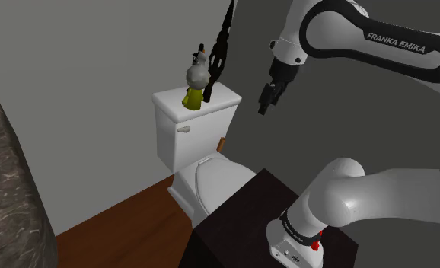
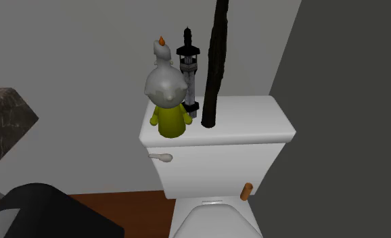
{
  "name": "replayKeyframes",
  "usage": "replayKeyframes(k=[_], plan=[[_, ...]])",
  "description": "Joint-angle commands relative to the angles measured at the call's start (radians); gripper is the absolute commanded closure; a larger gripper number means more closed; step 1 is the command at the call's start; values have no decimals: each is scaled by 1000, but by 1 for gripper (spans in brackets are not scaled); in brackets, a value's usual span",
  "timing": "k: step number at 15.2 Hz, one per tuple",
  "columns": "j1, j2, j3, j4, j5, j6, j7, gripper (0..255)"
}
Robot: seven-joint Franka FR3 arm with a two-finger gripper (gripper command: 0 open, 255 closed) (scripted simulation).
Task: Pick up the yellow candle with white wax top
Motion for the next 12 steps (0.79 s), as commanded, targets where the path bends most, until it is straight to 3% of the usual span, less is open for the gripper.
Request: replayKeyframes(k=[1,12], plan=[[0,0,0,0,0,0,0,0],[-56,410,77,307,7,157,257,0]])
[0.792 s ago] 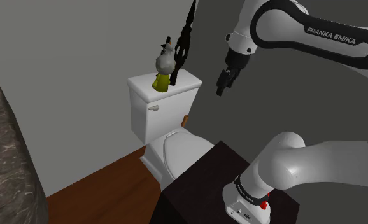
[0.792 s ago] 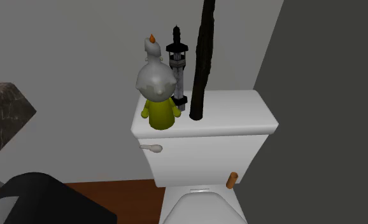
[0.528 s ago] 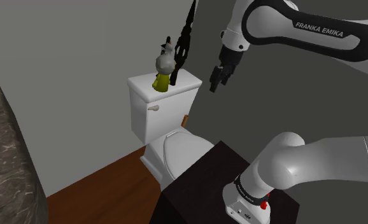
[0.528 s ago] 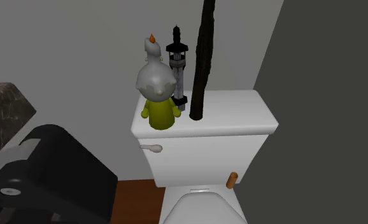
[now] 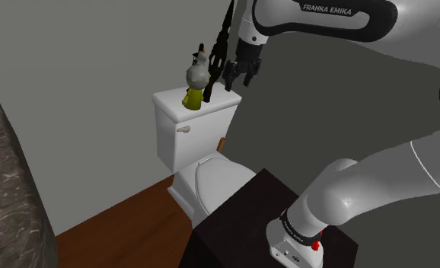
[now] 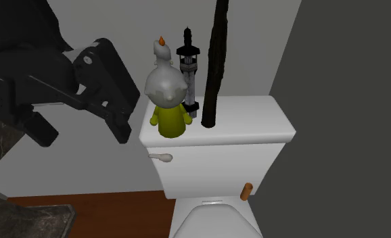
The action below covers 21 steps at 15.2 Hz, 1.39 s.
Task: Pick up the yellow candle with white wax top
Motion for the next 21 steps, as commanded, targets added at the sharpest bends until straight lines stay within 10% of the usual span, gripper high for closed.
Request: replayKeyframes(k=[1,21], plan=[[-10,65,9,57,-6,18,47,0],[-33,854,-6,1116,-119,-170,388,0]])
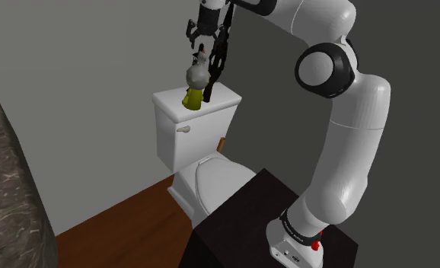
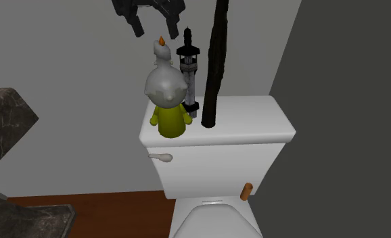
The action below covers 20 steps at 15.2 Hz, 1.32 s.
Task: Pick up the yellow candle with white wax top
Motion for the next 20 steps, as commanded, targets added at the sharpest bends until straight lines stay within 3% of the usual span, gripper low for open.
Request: replayKeyframes(k=[1,7,9,10,20], plan=[[-2,24,-4,33,-2,-5,5,0],[-9,-17,-3,-121,-1,106,22,0],[-9,-17,-3,-121,-1,107,22,0],[-9,-19,-3,-122,-1,106,21,255],[-8,-13,-3,-100,-1,91,19,255]])
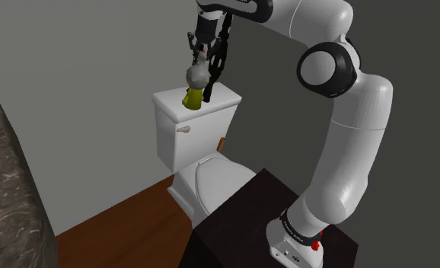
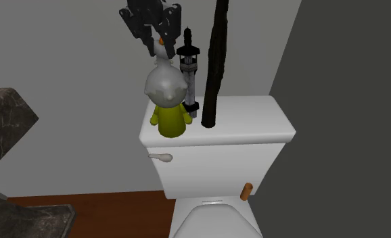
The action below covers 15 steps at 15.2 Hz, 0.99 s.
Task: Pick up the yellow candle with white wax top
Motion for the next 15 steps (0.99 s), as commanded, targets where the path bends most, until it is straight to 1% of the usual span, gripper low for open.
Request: replayKeyframes(k=[1,8,11,14,15], plan=[[2,8,0,33,0,-25,-3,255],[10,63,-1,216,-2,-151,-22,255],[16,103,-3,324,-5,-217,-32,255],[25,169,-7,477,-9,-304,-46,255],[25,174,-7,488,-9,-310,-47,255]])
